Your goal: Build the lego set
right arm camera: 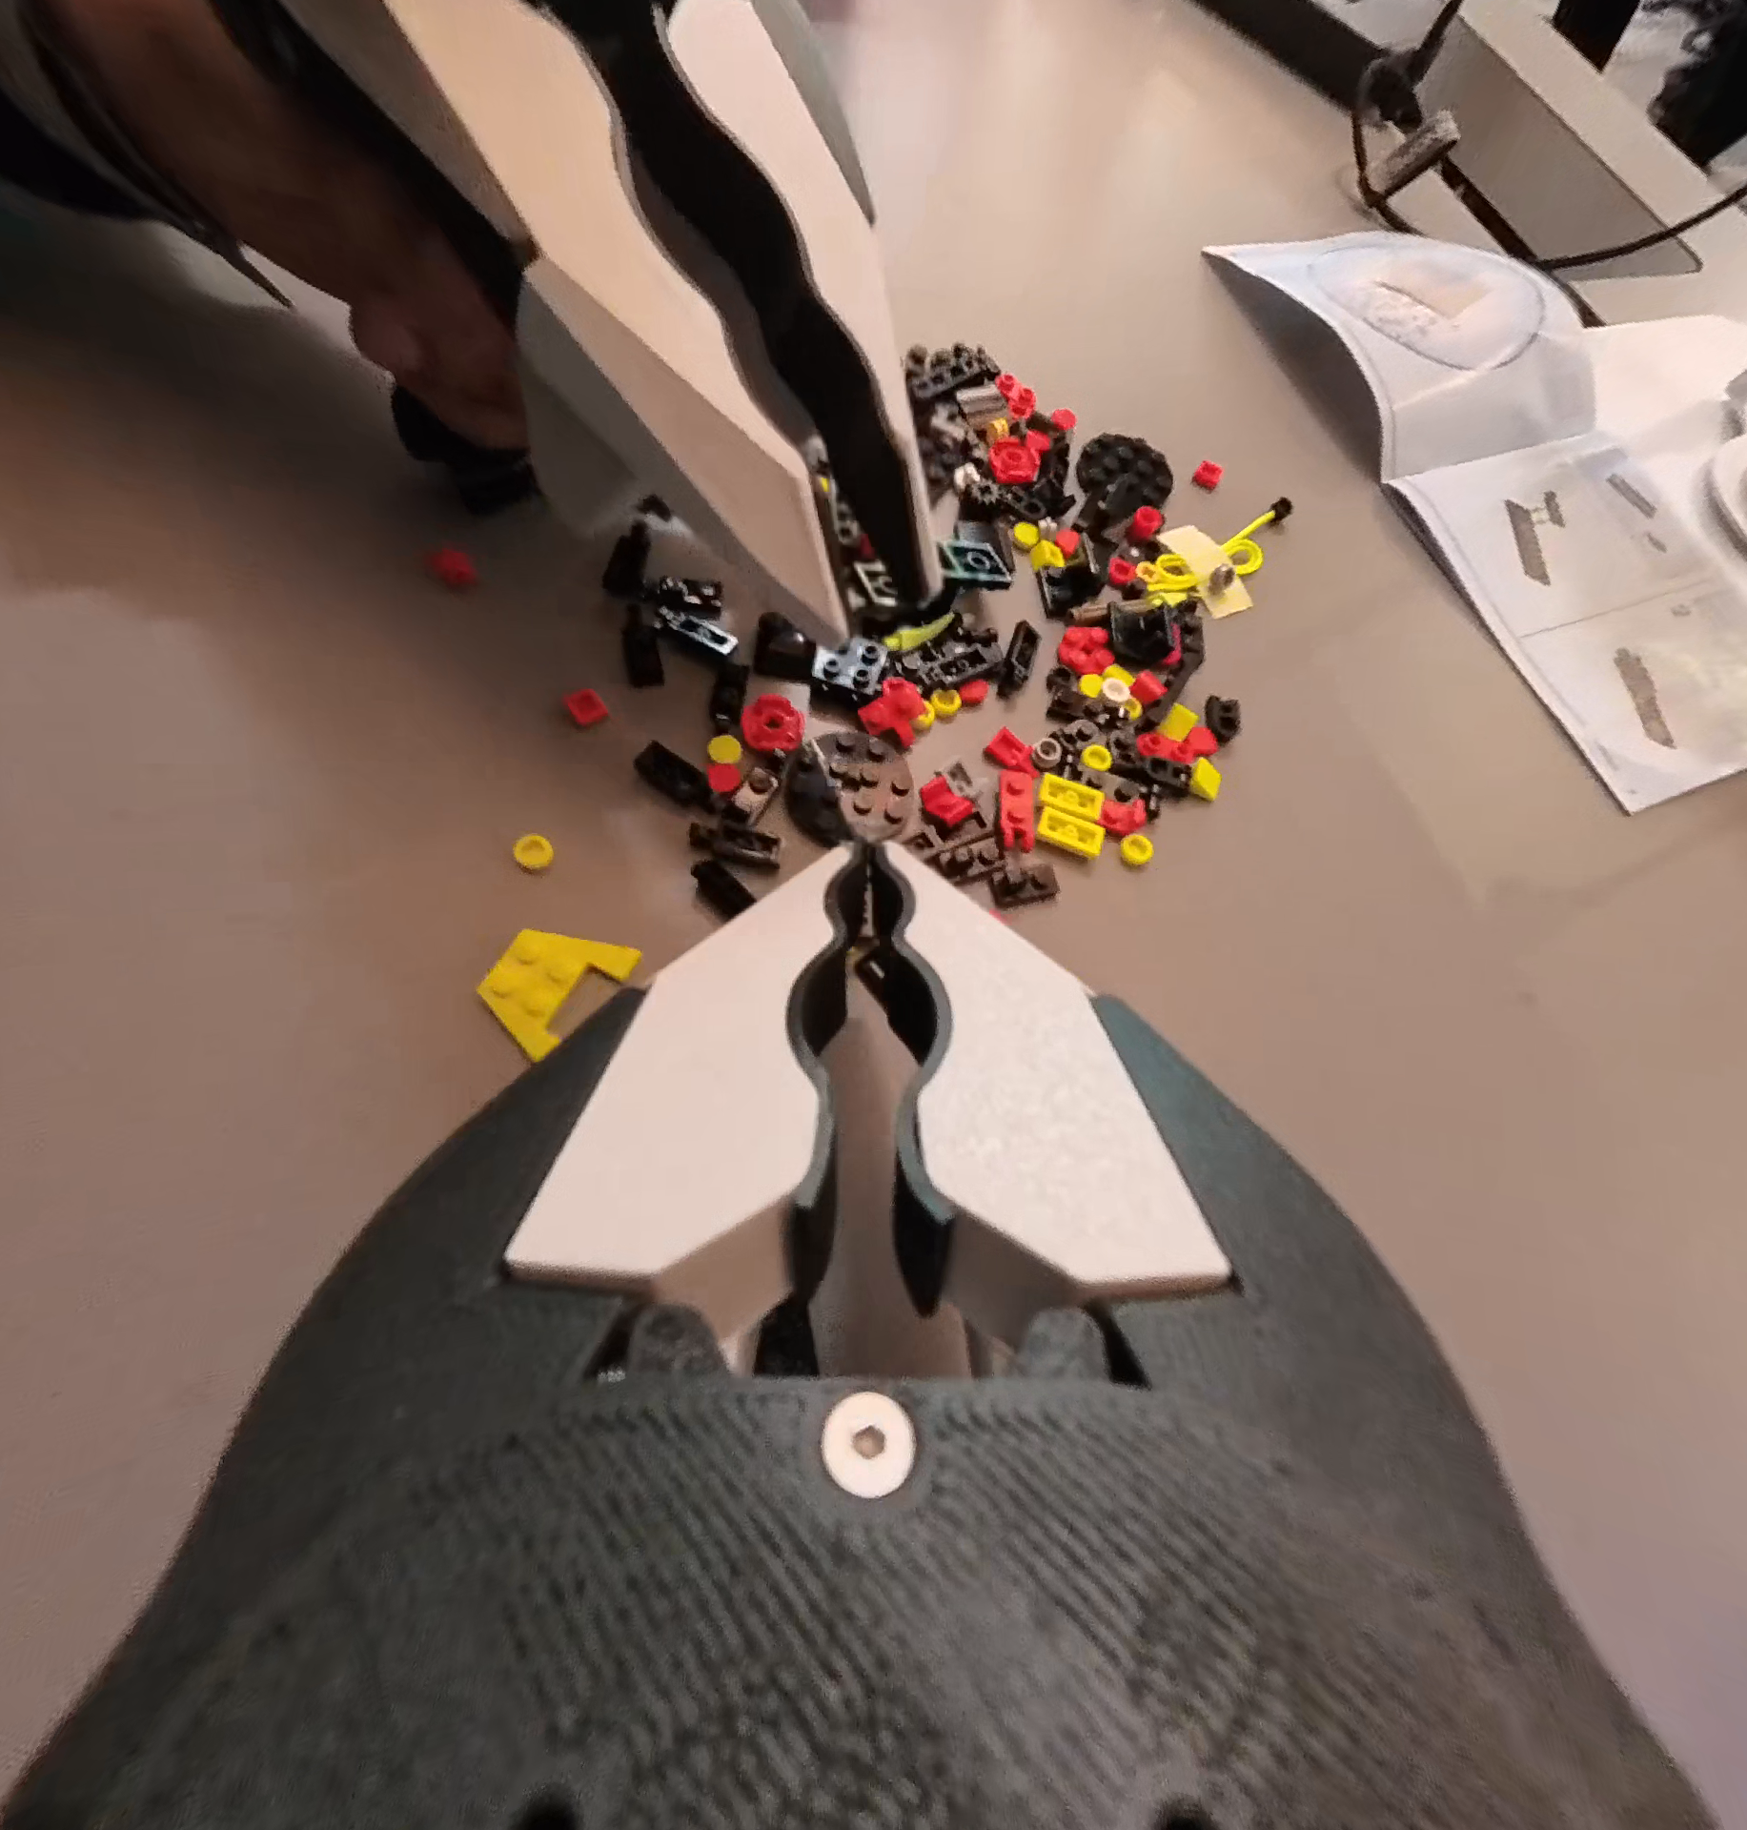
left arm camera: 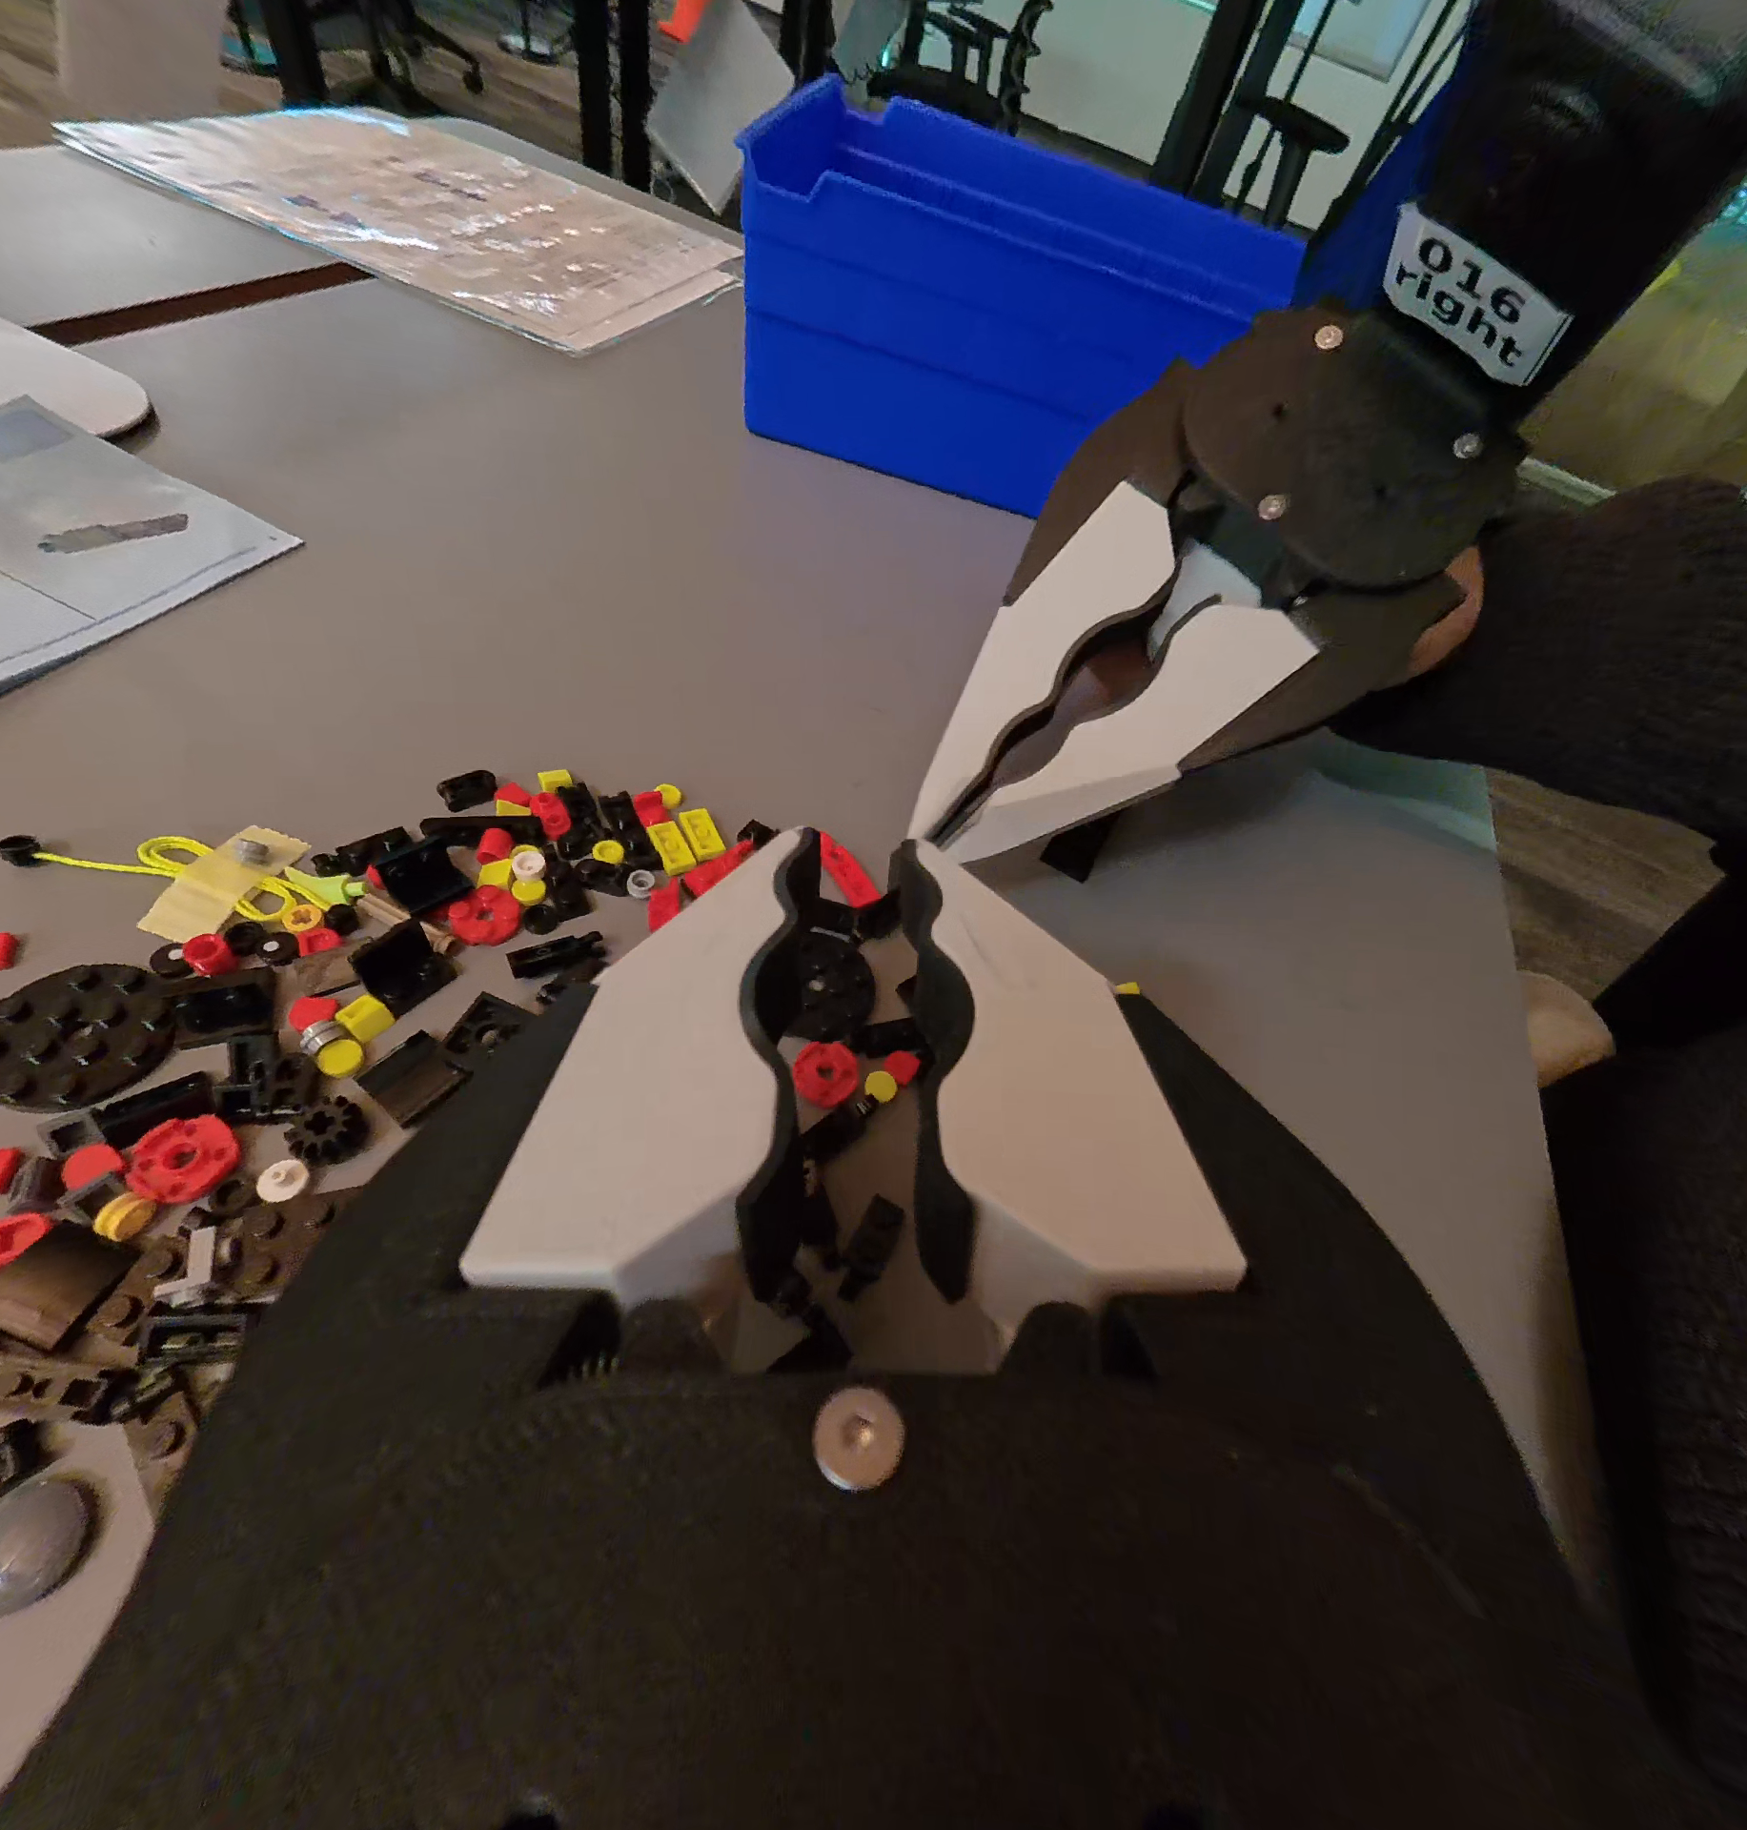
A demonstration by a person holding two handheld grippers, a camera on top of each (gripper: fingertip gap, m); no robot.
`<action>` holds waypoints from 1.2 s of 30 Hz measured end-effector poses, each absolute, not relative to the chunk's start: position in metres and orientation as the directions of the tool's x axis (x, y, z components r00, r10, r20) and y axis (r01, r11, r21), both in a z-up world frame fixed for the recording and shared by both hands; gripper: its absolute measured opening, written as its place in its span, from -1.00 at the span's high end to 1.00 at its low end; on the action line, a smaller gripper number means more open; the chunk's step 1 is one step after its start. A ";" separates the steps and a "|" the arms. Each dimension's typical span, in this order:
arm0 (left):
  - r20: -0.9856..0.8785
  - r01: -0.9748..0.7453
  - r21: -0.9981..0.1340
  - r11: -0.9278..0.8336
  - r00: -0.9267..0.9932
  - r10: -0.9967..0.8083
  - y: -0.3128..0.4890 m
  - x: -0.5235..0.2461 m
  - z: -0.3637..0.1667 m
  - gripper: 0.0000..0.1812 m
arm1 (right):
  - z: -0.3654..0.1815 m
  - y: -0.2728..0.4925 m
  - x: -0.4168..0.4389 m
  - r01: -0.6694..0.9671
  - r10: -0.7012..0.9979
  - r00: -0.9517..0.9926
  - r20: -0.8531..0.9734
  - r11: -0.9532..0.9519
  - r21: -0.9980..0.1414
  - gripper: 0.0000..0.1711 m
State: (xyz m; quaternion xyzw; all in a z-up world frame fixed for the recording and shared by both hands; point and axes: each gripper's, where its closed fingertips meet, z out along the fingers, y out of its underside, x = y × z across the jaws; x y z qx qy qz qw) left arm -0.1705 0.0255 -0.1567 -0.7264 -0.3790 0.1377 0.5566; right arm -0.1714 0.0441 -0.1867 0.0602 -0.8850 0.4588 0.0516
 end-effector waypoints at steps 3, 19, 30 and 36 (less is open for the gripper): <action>0.229 0.404 -0.910 -0.096 0.681 0.696 0.029 -0.169 -0.158 0.86 | -0.198 0.043 -0.171 -0.156 -0.060 -0.987 0.151 0.617 -0.771 0.90; 0.251 0.418 -0.904 -0.084 0.680 0.689 0.028 -0.168 -0.158 0.85 | -0.194 0.037 -0.167 -0.015 -0.019 -1.000 0.005 0.596 -0.803 0.92; -0.056 0.126 -0.934 -0.335 0.872 0.486 0.055 -0.128 -0.152 0.92 | -0.153 0.055 -0.124 0.373 -0.216 -0.819 -0.531 0.503 -0.780 0.92; -0.067 0.090 -0.939 -0.331 0.898 0.435 0.065 -0.117 -0.151 0.90 | -0.139 0.061 -0.118 0.475 -0.264 -0.707 -0.656 0.510 -0.717 0.92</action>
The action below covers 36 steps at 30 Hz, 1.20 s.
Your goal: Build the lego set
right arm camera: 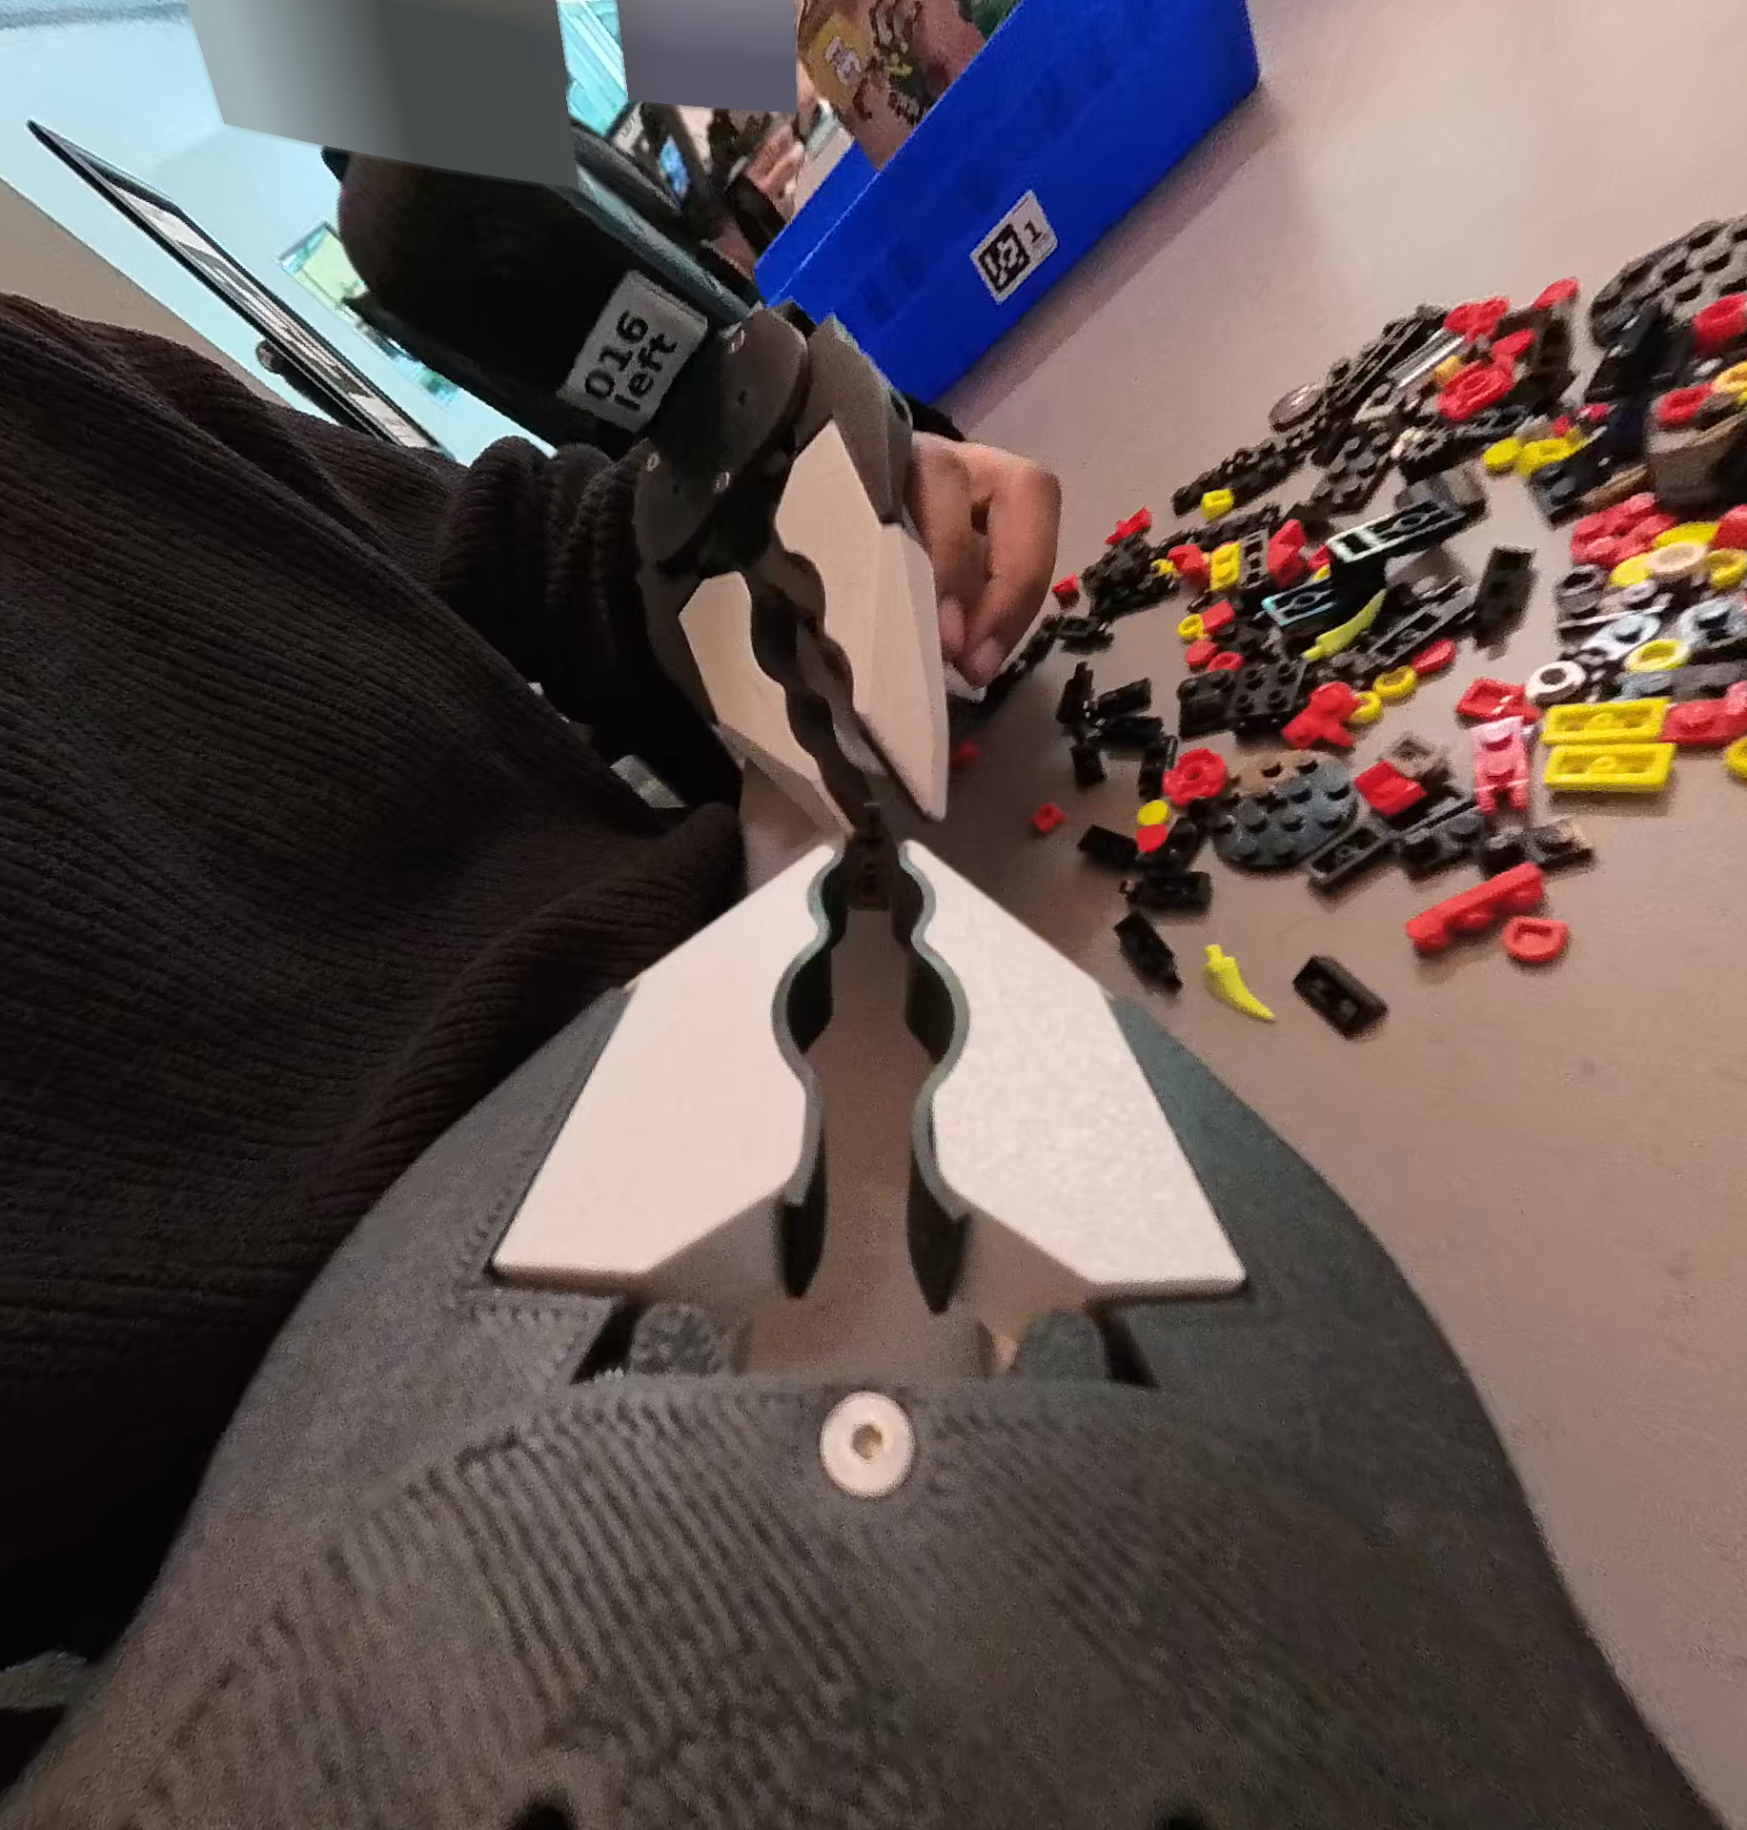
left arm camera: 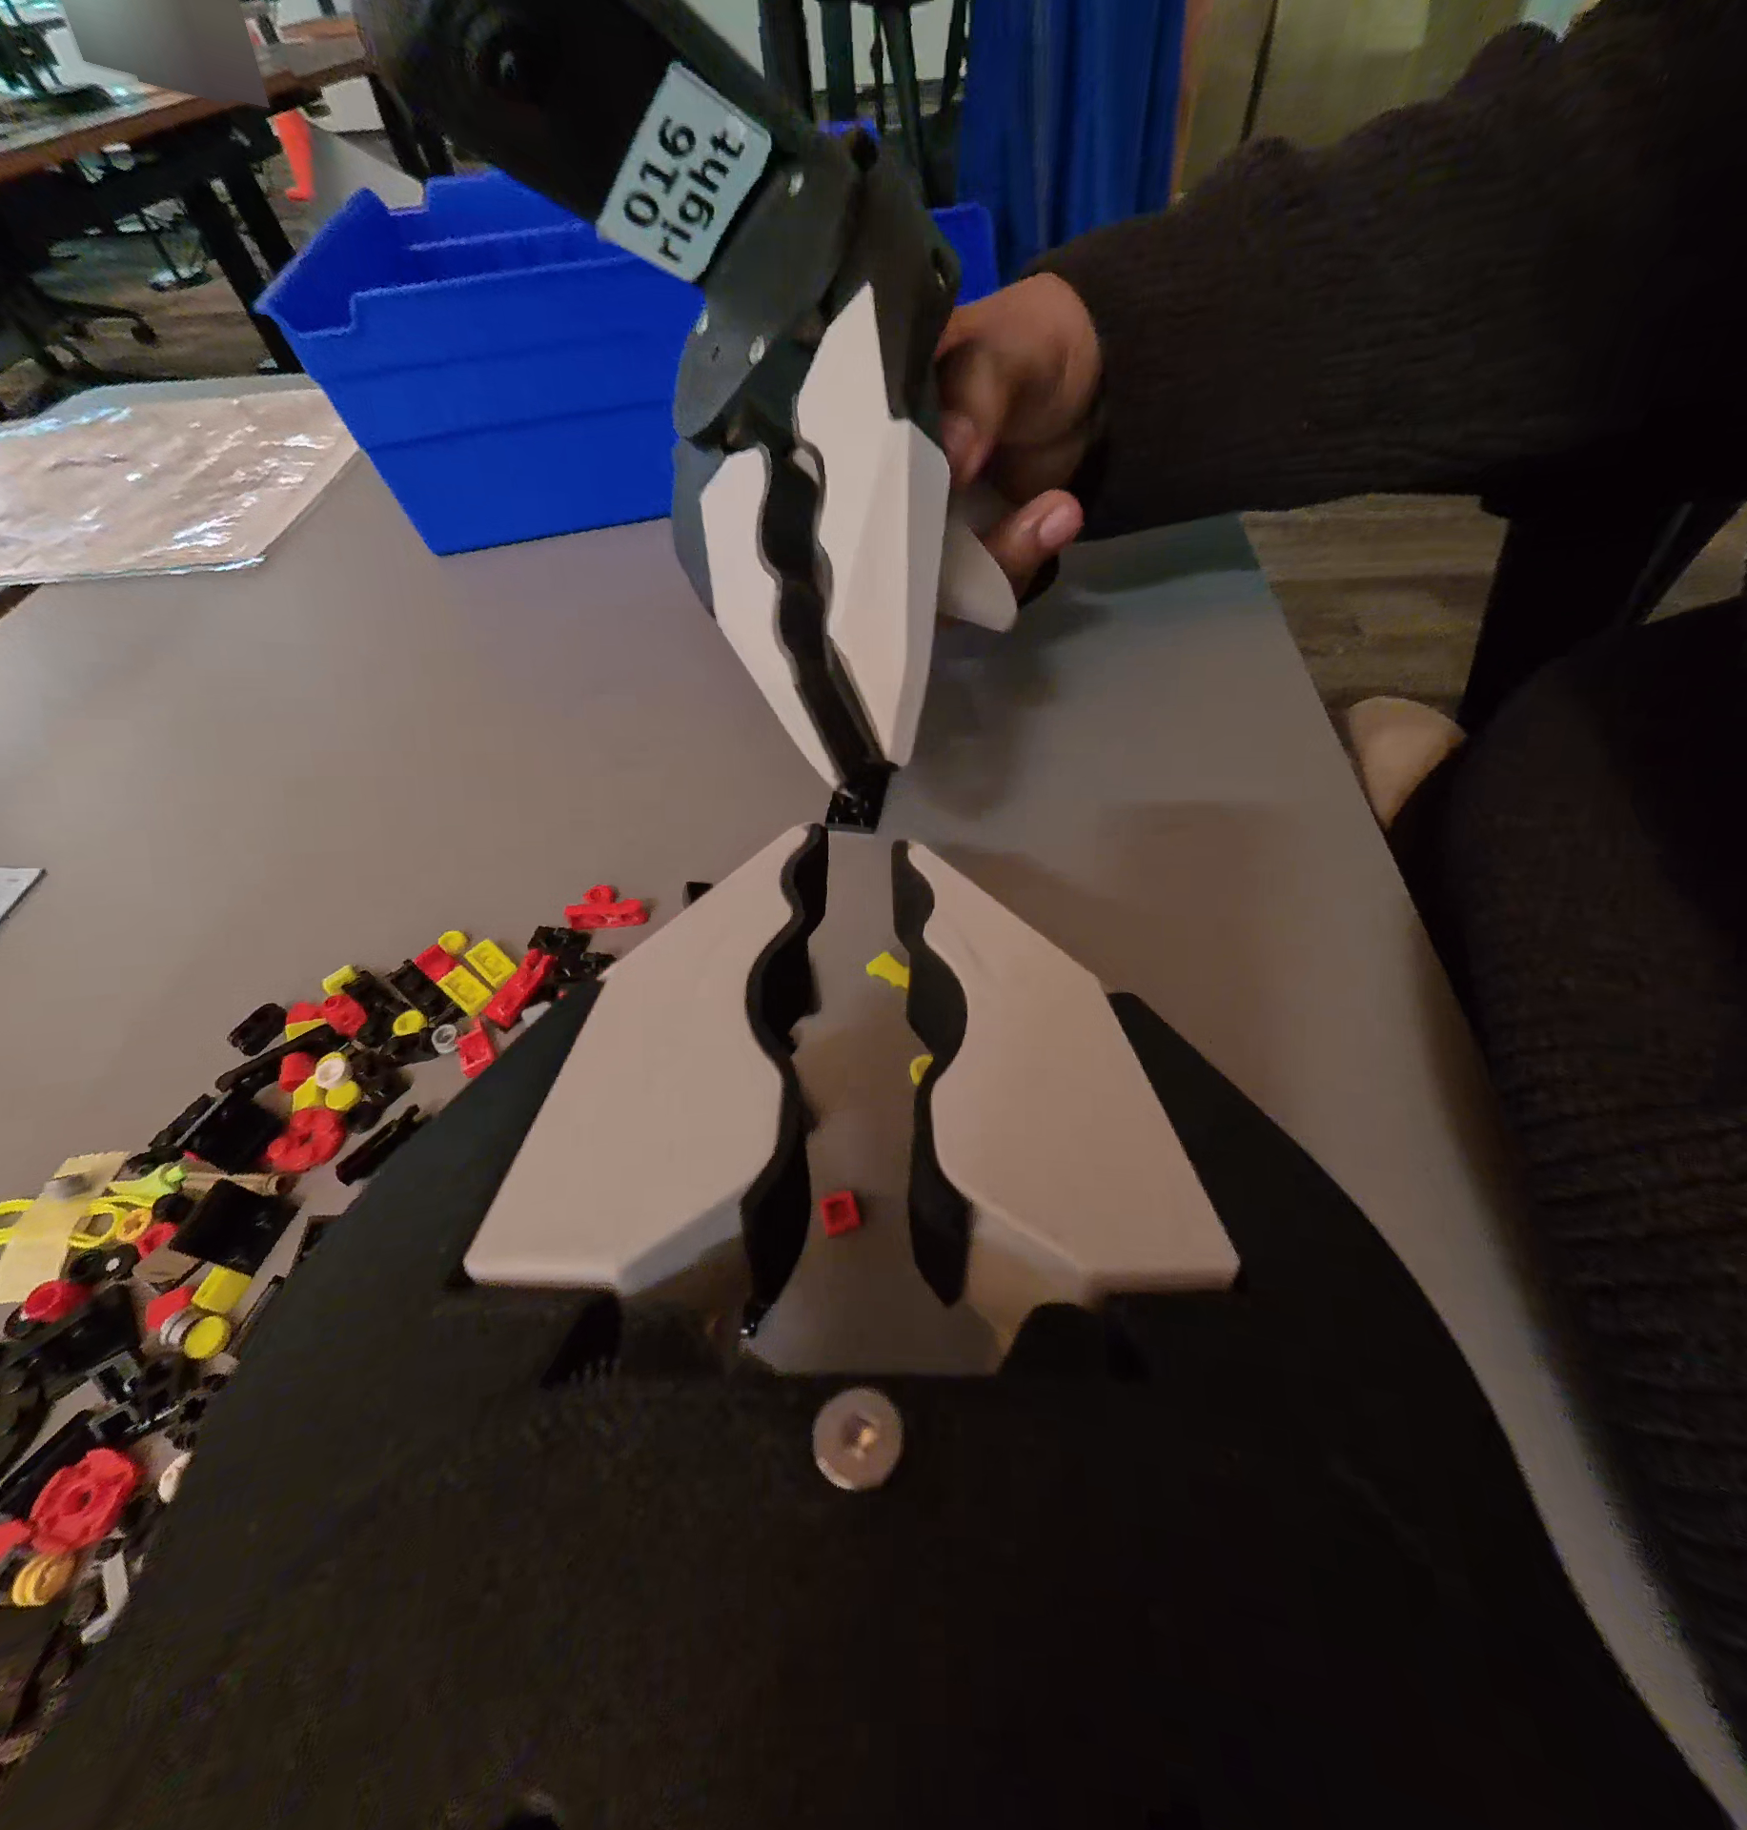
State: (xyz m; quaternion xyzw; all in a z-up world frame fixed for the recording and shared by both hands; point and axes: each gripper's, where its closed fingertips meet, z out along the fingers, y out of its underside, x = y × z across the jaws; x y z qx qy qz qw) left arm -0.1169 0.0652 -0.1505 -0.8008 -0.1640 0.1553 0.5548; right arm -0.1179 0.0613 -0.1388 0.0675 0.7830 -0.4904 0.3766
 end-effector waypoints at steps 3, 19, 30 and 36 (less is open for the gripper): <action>-0.068 0.088 -0.937 -0.339 0.903 0.424 0.065 -0.115 -0.152 0.89 | -0.149 0.062 -0.112 0.469 -0.249 -0.692 -0.678 0.558 -0.684 0.92; 0.062 0.236 -0.913 -0.332 0.887 0.458 0.063 -0.121 -0.163 0.96 | -0.158 0.059 -0.115 0.467 -0.220 -0.703 -0.677 0.574 -0.672 0.67; 0.732 0.802 -0.589 0.100 0.477 0.486 0.040 -0.148 -0.178 0.96 | -0.158 0.051 -0.143 -0.519 -0.191 -0.840 0.507 0.553 -0.652 0.61; 0.764 0.819 -0.563 0.105 0.468 0.445 0.042 -0.142 -0.171 0.96 | -0.167 0.045 -0.137 -0.651 -0.248 -0.715 0.653 0.575 -0.495 0.65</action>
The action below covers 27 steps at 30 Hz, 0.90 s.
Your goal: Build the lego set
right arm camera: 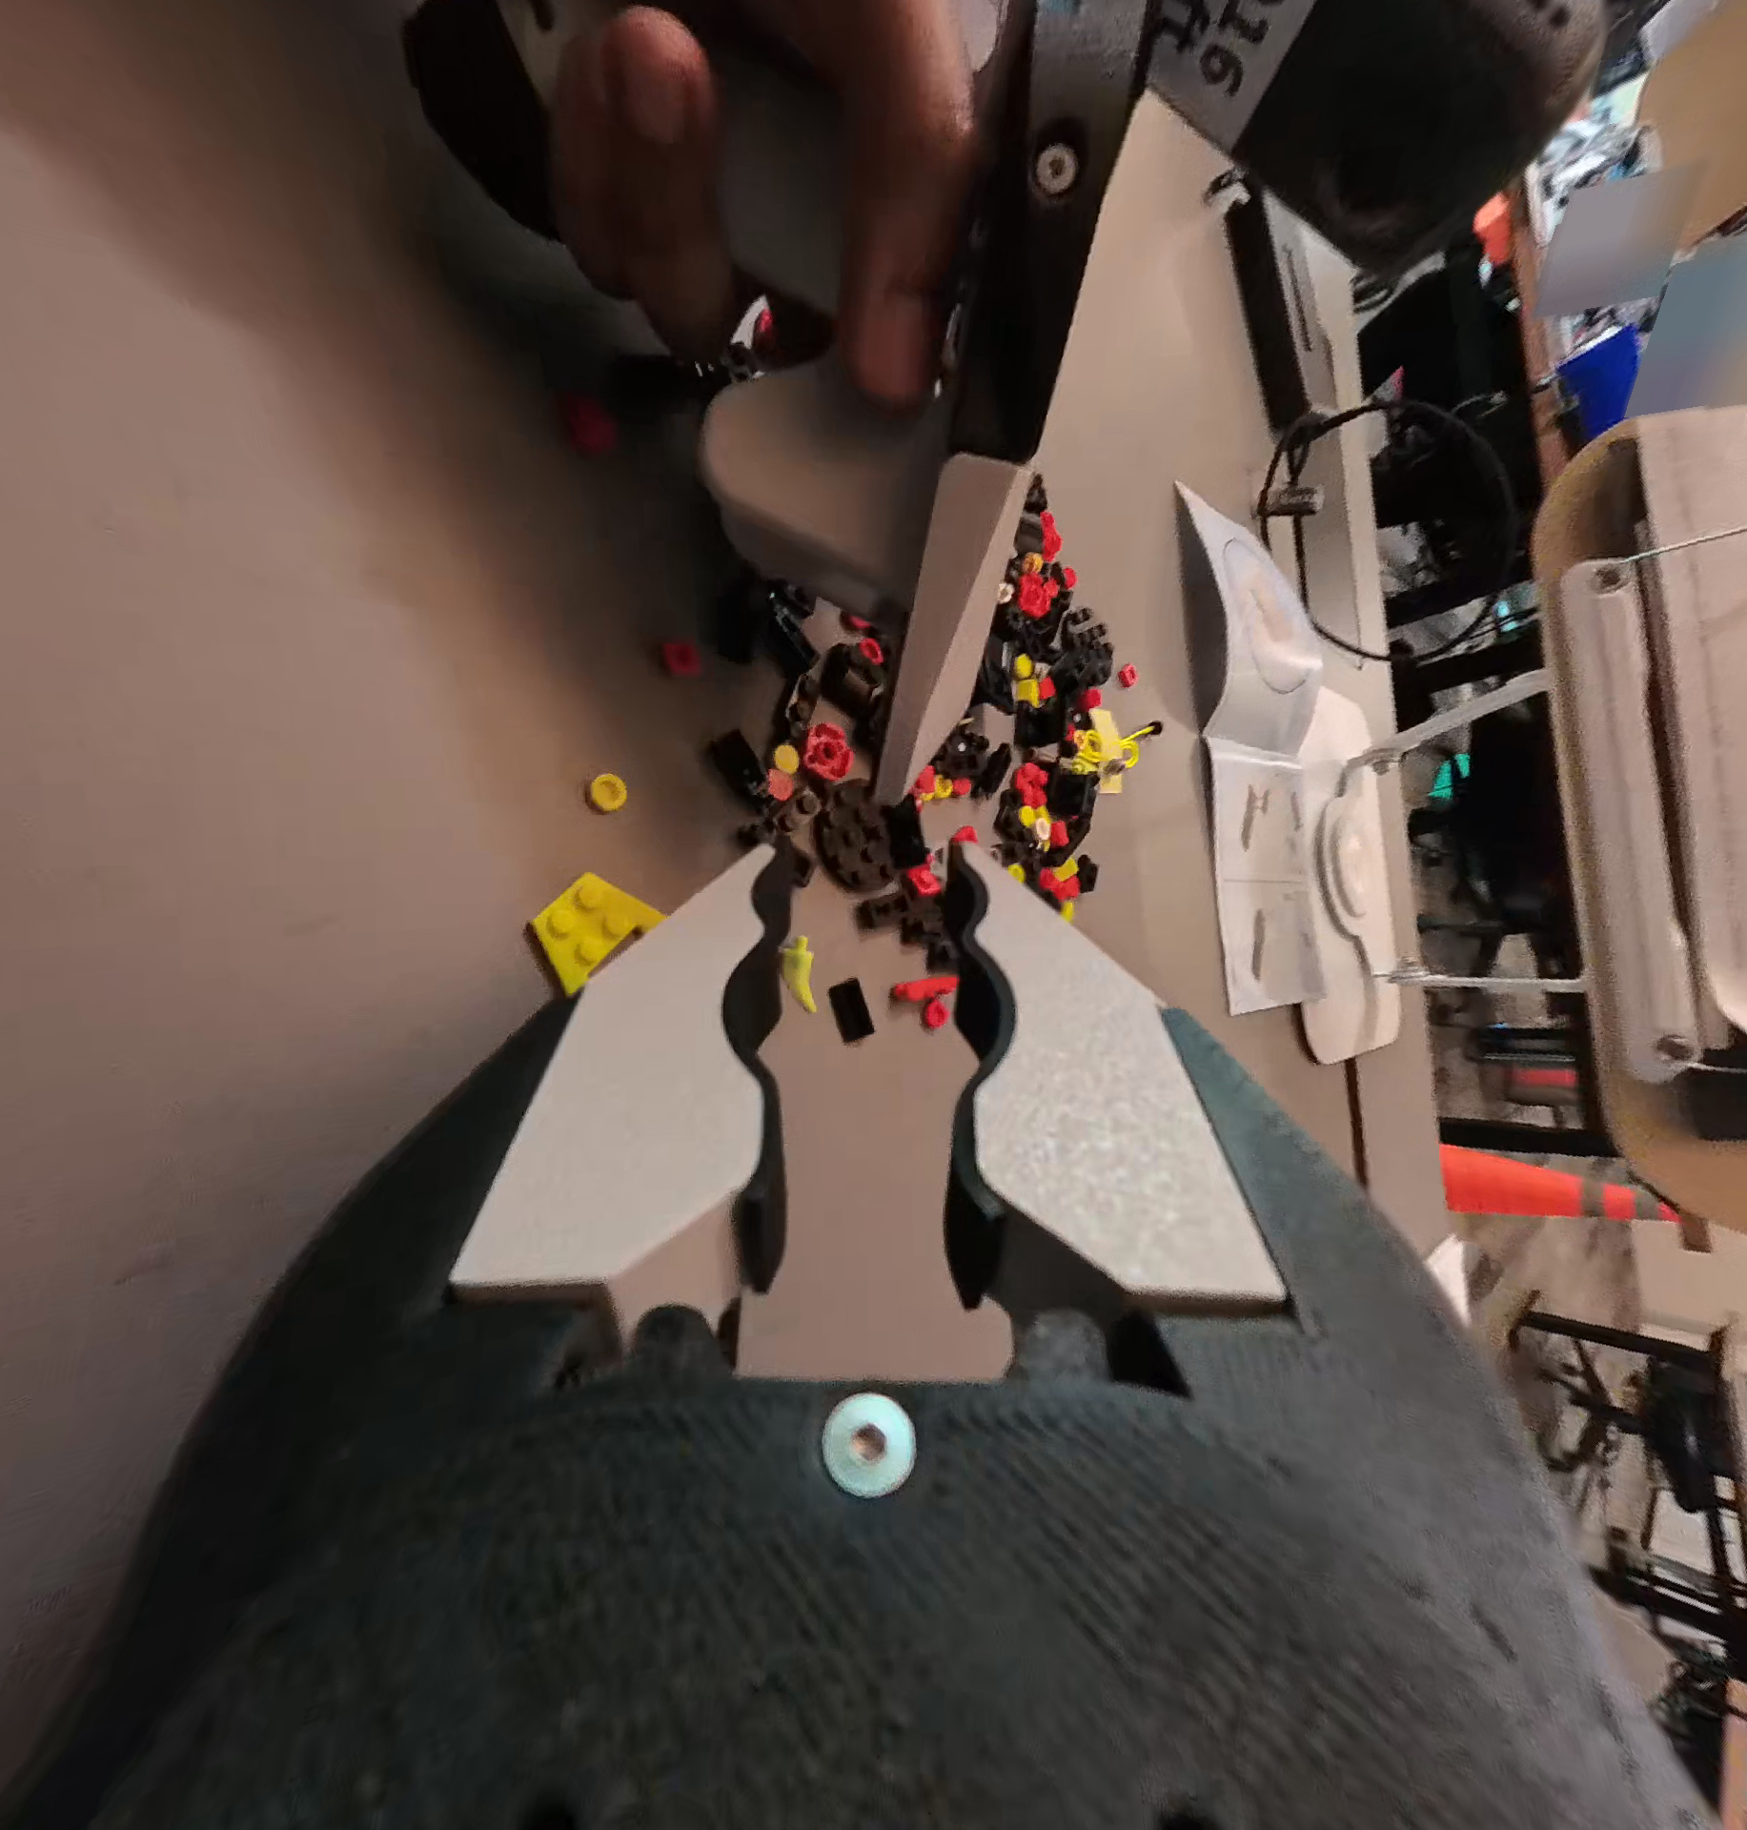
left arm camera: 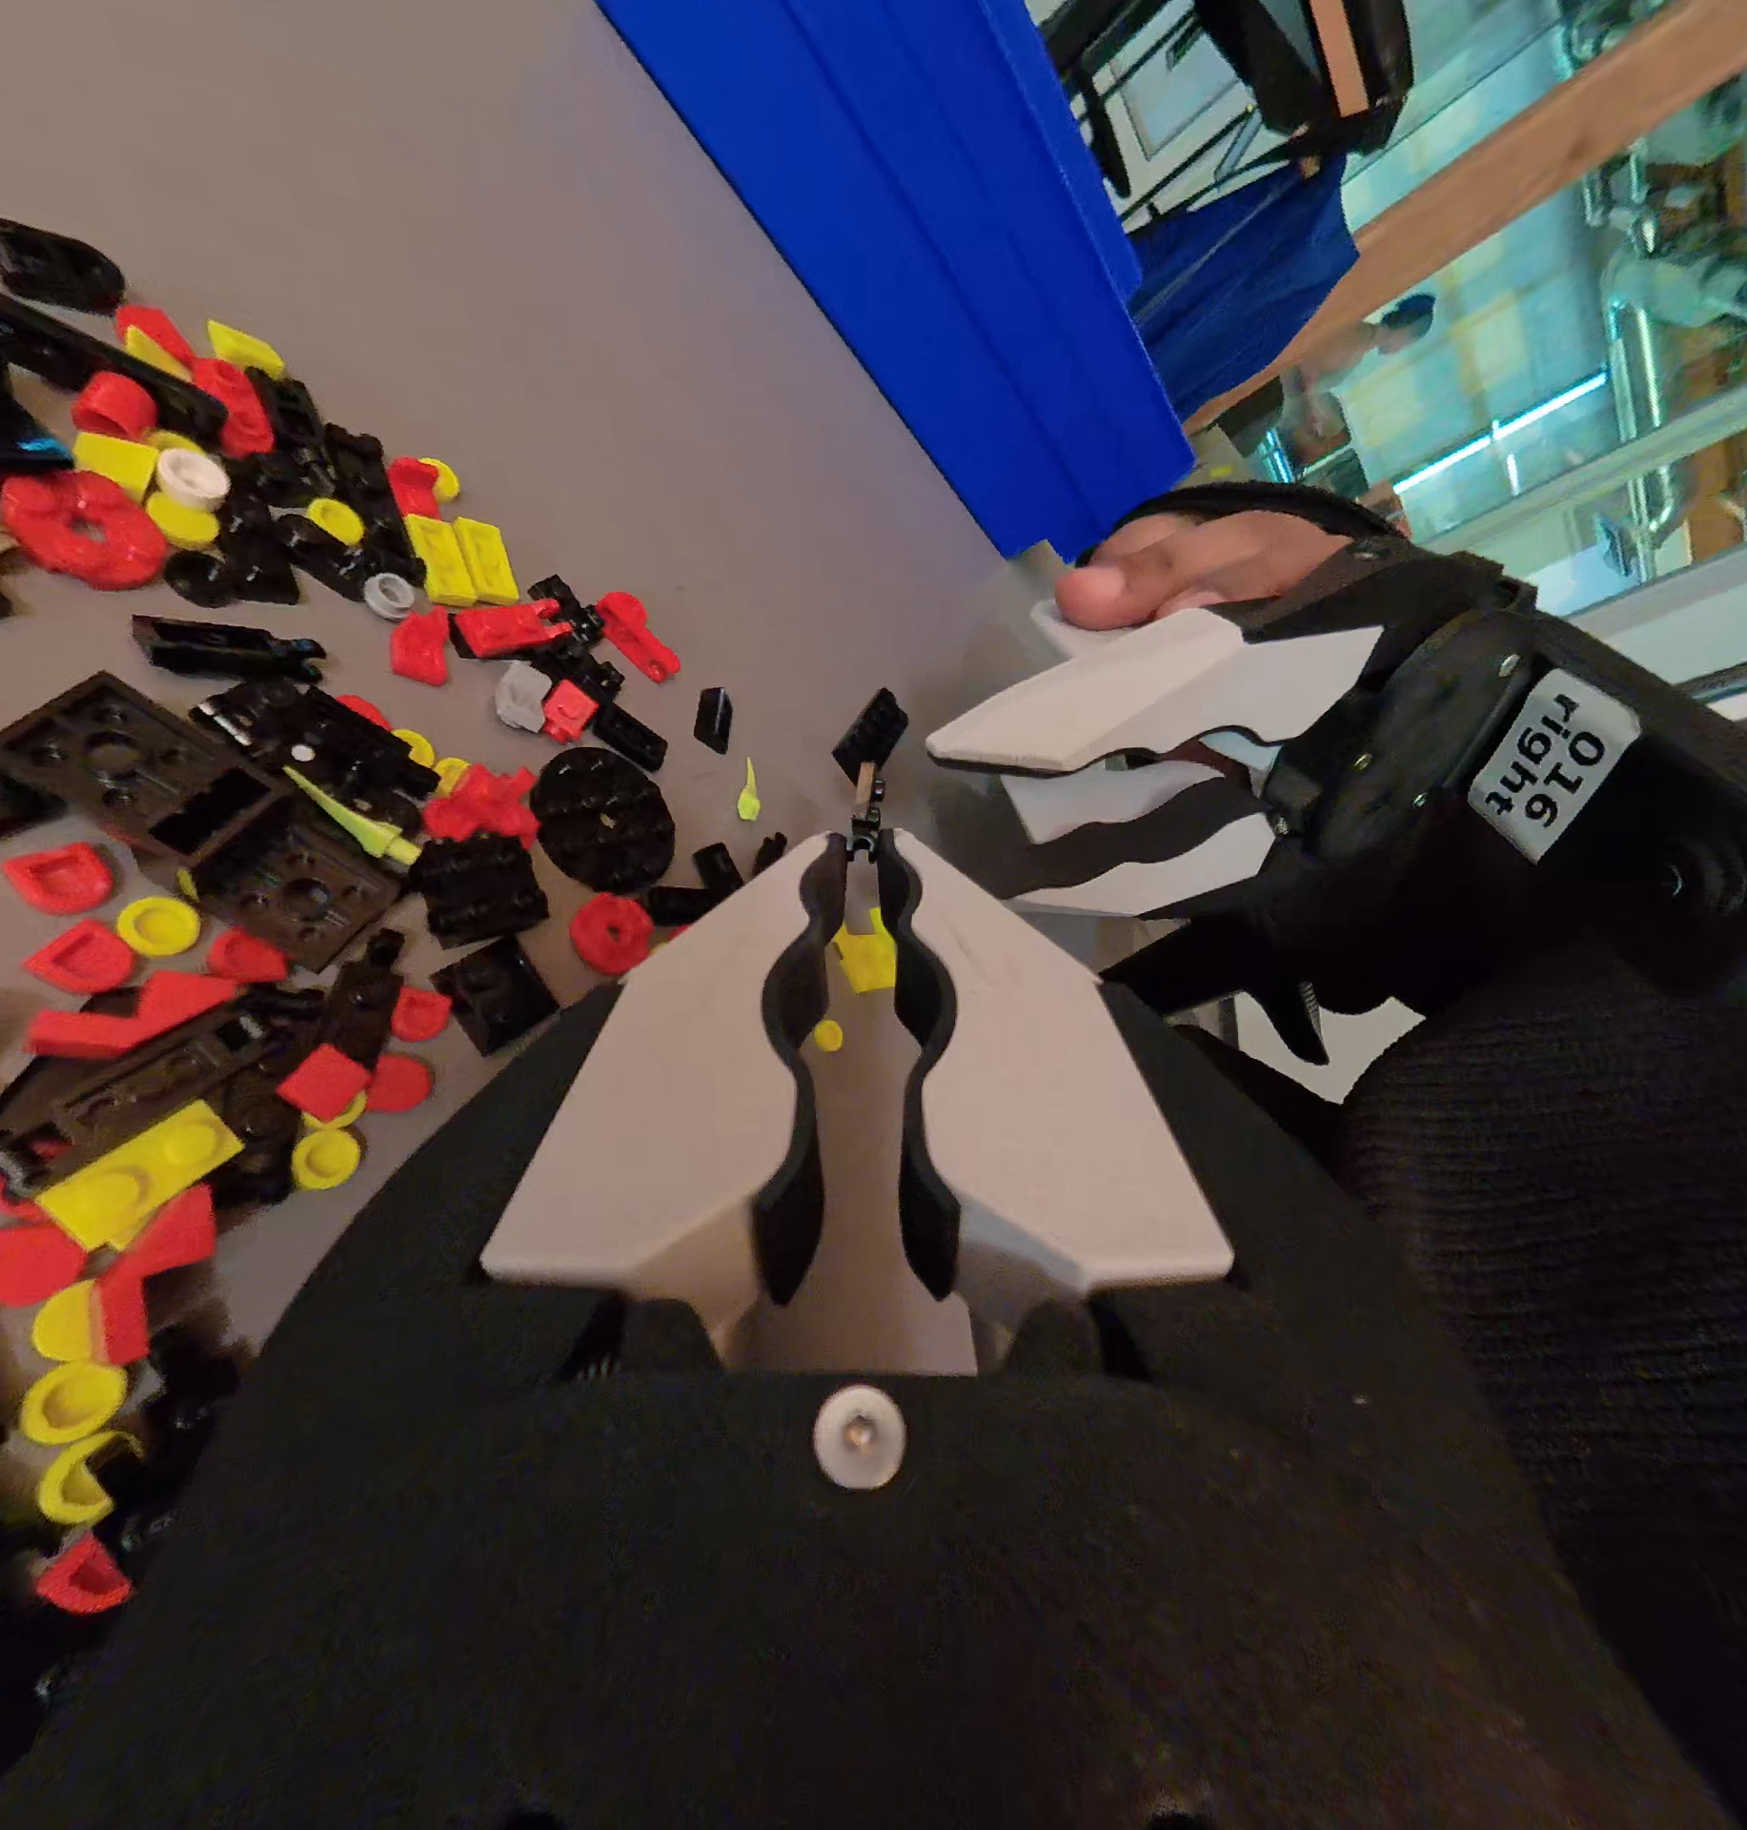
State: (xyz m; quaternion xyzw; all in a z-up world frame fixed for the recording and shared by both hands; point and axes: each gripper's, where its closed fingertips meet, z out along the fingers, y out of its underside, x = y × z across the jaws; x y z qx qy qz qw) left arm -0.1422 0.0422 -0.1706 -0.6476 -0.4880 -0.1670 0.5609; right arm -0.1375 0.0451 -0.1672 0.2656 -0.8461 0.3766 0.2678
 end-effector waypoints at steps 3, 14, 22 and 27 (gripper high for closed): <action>0.756 0.821 -0.567 0.069 0.486 0.440 0.047 -0.137 -0.172 0.96 | -0.164 0.045 -0.135 -0.669 -0.250 -0.701 0.668 0.554 -0.496 0.76; 0.763 0.827 -0.561 0.037 0.500 0.410 0.054 -0.130 -0.172 0.95 | -0.170 0.046 -0.134 -0.681 -0.278 -0.691 0.668 0.560 -0.471 0.92; 0.755 0.824 -0.566 0.015 0.511 0.411 0.055 -0.127 -0.173 0.95 | -0.173 0.047 -0.133 -0.685 -0.291 -0.690 0.663 0.559 -0.467 0.91; 0.756 0.825 -0.566 0.007 0.515 0.404 0.056 -0.126 -0.173 0.96 | -0.176 0.047 -0.134 -0.687 -0.300 -0.683 0.666 0.571 -0.448 0.90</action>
